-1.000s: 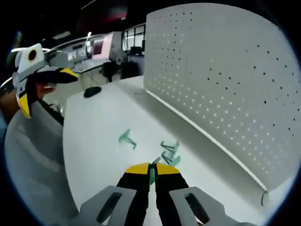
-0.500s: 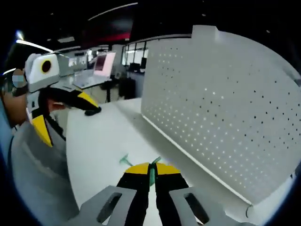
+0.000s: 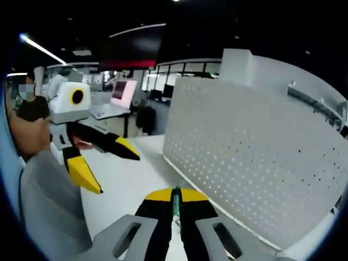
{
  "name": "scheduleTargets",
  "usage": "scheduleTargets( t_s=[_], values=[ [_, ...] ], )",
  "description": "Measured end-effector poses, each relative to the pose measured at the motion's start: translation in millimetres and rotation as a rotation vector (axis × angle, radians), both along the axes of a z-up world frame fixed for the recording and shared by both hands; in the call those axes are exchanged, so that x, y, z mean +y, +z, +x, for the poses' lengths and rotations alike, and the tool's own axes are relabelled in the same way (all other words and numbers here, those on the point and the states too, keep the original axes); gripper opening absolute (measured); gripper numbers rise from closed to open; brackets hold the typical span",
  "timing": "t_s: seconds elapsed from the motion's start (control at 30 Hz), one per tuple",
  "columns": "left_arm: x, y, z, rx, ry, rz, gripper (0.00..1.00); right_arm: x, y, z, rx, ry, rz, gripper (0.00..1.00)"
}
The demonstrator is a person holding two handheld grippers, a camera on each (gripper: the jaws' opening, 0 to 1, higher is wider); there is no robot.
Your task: Insert the hook assembly into the mounting plate slot until the hook locks in place.
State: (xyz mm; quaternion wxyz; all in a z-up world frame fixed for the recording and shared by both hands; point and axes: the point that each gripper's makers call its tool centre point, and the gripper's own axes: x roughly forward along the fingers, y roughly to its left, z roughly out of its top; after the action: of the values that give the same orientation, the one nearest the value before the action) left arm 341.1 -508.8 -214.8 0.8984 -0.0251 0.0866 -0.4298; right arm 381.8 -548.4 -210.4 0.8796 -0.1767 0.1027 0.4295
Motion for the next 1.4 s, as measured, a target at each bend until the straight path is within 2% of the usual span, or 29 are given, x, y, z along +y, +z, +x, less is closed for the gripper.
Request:
scheduleTargets(
  t_s=[0.2, 0.47, 0.7, 0.83, 0.97, 1.1, 1.27, 1.4],
  values=[
    [-2, 6.8, 10.0, 0.042, 0.004, -0.073, 0.49, 3, 9.8, -3, -0.028, 0.011, 0.017, 0.01],
    [-4, 7.0, 16.4, 0.070, -0.001, -0.083, 0.43, 8, 17.2, -8, -0.053, 0.031, 0.027, 0.01],
    [-9, 6.1, 21.1, 0.133, -0.022, -0.130, 0.36, 12, 21.8, -11, -0.069, 0.048, 0.031, 0.01],
    [-12, 4.1, 22.5, 0.193, -0.042, -0.174, 0.32, 13, 22.6, -13, -0.076, 0.058, 0.030, 0.01],
    [-14, 2.6, 23.5, 0.223, -0.054, -0.191, 0.29, 15, 22.7, -14, -0.079, 0.065, 0.031, 0.01],
    [-17, -3.1, 24.0, 0.281, -0.071, -0.208, 0.27, 16, 23.2, -16, -0.083, 0.075, 0.032, 0.01],
    [-21, -5.3, 22.2, 0.328, -0.095, -0.234, 0.13, 17, 23.6, -19, -0.089, 0.085, 0.031, 0.01],
    [-23, -6.3, 22.7, 0.350, -0.099, -0.253, 0.10, 17, 23.9, -19, -0.094, 0.091, 0.031, 0.01]
  ],
)
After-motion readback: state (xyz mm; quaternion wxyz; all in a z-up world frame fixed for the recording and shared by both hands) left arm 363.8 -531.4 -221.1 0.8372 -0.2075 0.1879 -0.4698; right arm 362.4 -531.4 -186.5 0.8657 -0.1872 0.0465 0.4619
